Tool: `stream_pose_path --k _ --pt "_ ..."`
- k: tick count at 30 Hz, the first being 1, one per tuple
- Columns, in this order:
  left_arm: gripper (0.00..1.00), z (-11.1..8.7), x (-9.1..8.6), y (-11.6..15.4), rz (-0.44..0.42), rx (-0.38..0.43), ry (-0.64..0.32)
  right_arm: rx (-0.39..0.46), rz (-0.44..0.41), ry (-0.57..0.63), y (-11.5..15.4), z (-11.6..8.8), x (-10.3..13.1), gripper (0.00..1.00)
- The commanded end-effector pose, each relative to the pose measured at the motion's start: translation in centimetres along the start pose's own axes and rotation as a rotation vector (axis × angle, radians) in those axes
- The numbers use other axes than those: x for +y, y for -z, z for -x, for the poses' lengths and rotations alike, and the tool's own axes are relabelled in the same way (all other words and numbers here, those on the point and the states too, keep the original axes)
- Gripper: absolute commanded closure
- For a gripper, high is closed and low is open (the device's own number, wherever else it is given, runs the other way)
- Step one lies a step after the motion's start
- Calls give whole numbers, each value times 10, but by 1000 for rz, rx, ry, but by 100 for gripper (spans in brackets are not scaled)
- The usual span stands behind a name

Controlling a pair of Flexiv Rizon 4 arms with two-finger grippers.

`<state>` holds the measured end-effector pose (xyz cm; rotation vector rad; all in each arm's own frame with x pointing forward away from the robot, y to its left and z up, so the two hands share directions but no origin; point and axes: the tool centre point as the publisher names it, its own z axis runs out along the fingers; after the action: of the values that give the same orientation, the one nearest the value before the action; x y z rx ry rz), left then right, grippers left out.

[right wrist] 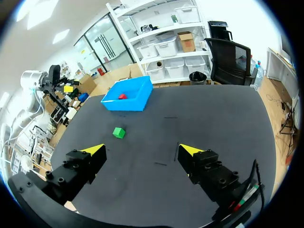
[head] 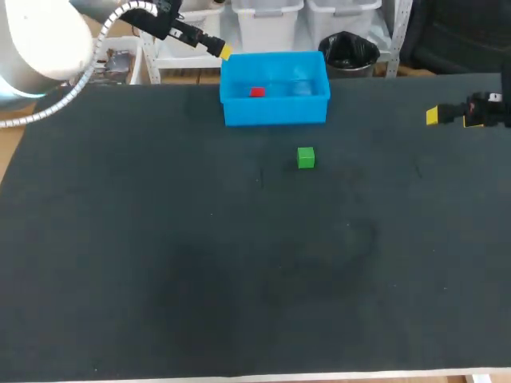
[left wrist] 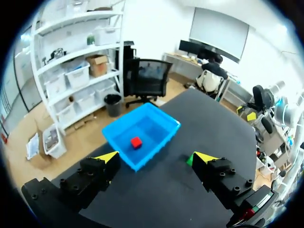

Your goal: Use the left arm to pick the red cube and place it into the blue plastic box first, then use the right arm to grasp the green cube and put it into the same blue plastic box after the first action is fully finished.

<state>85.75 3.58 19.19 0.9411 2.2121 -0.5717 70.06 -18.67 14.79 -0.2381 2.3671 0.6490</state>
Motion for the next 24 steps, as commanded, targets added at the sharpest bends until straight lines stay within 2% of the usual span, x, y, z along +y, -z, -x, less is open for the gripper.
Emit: stream_pose_path --k 1,6,8,12,15,21,24 --pt "0 -5 -7 10 -3 -77 -99 1 -4 -1 1 0 1 0" --pt "0 -9 -16 24 -8 -54 -298 1 -4 -1 1 0 1 0" --pt "0 -10 -16 28 -23 -85 -317 1 -4 -1 1 0 1 0" --pt "0 -13 -19 38 -28 -101 -432 1 -4 -1 1 0 1 0" --pt "0 -16 -29 45 -58 -124 -517 1 -4 -1 1 0 1 0" --pt "0 -28 -49 52 -118 -172 -607 1 -4 -1 1 0 1 0" --pt "0 -35 -53 52 -127 -182 -607 1 -4 -1 1 0 1 0"
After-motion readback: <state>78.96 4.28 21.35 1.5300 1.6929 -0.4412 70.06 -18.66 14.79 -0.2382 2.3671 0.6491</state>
